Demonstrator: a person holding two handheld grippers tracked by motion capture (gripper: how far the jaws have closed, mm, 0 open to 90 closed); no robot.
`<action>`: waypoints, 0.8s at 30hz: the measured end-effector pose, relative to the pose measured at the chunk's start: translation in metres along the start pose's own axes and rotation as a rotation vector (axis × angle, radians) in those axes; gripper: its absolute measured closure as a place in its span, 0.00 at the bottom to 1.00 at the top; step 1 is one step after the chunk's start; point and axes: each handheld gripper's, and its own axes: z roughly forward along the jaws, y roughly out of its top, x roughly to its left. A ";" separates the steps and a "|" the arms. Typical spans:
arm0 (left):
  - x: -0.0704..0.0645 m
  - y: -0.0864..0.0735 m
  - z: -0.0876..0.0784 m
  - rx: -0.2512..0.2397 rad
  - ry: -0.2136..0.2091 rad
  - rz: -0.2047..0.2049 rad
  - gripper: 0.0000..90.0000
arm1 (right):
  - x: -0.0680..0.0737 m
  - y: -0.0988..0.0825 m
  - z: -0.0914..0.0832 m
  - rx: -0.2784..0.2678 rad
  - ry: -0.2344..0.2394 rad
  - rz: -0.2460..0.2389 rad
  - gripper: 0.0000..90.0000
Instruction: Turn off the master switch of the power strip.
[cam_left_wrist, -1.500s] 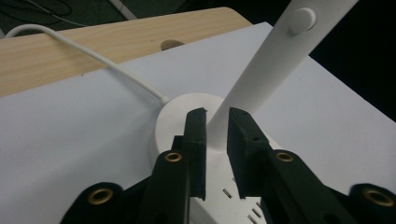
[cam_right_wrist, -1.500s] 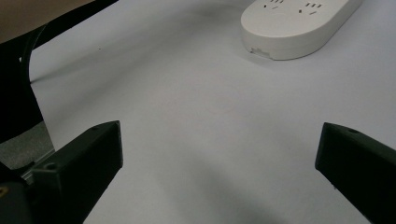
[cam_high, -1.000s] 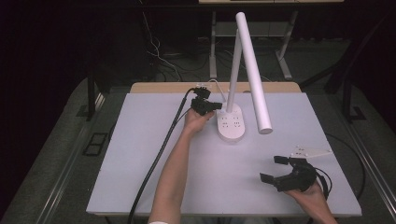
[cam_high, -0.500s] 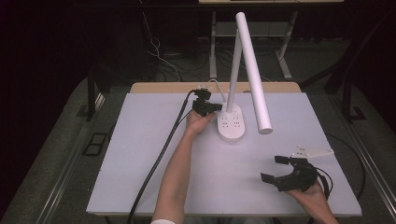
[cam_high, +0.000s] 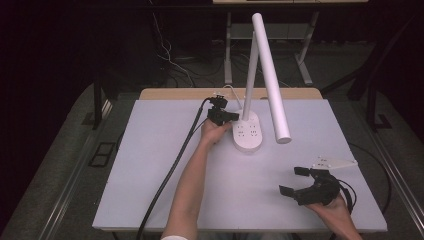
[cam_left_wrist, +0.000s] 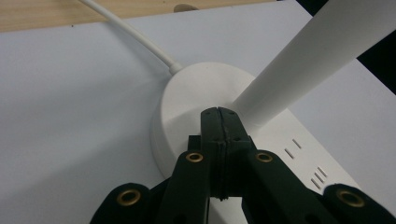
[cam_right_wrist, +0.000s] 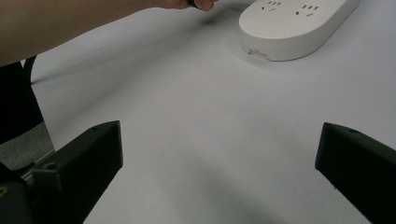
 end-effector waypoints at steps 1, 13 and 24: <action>0.000 0.000 0.000 -0.003 -0.002 -0.010 1.00 | 0.000 0.000 0.000 -0.002 -0.001 -0.001 0.00; -0.003 0.008 0.001 0.056 0.027 -0.040 1.00 | 0.000 0.000 -0.003 -0.012 0.000 -0.001 0.00; -0.004 0.009 -0.003 0.066 0.012 -0.031 1.00 | -0.001 -0.001 -0.002 -0.009 -0.002 0.001 0.00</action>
